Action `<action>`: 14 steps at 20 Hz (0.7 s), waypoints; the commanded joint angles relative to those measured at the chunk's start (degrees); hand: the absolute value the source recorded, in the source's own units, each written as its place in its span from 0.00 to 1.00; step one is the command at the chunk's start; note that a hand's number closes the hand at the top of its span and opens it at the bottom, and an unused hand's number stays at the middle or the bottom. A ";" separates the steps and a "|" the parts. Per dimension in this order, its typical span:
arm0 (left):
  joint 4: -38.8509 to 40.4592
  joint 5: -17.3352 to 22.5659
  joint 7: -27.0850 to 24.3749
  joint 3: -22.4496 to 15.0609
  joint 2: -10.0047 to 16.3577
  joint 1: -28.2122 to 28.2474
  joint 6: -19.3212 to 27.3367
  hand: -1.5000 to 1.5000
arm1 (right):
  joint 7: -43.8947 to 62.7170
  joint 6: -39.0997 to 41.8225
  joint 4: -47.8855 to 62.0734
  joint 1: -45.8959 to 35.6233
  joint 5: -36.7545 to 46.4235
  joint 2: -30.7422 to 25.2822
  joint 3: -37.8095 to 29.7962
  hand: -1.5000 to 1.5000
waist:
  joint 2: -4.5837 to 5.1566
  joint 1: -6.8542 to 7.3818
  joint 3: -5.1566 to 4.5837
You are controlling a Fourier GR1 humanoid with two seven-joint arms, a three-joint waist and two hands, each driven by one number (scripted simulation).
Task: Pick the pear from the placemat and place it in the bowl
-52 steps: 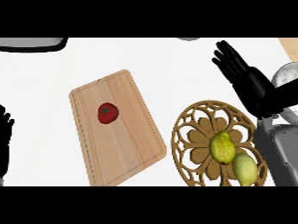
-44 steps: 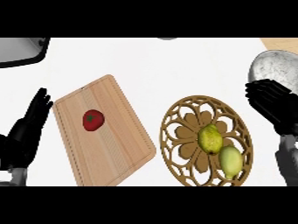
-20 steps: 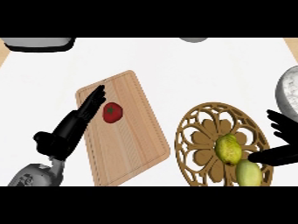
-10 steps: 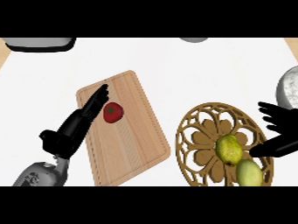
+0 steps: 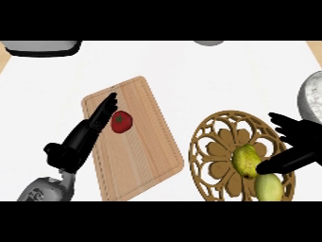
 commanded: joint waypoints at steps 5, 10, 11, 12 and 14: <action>-0.31 -0.62 1.33 3.09 -0.45 -1.37 -2.10 0.50 | 4.17 -5.18 -1.71 1.61 11.77 3.79 4.74 0.00 | 0.00 -0.10 0.01; -0.15 -1.47 -0.36 2.77 -1.16 1.04 -3.45 0.50 | 8.02 -5.67 -3.43 2.08 16.49 3.29 5.30 0.00 | -0.03 -0.04 -0.01; 1.91 -2.40 1.51 2.54 -3.26 -2.35 -1.81 0.50 | 4.91 -4.84 -1.37 3.81 17.52 3.38 5.64 0.00 | 0.03 -0.28 0.01; 2.25 -3.44 -0.98 2.15 -3.42 0.17 -1.78 0.50 | 4.94 -6.51 -1.39 4.61 18.89 5.40 6.47 0.00 | 0.02 -0.16 0.01; -1.38 -0.94 0.88 3.27 -1.45 1.62 -4.68 0.50 | 2.43 -6.04 3.27 4.19 20.64 6.79 7.07 0.00 | 0.04 0.19 0.02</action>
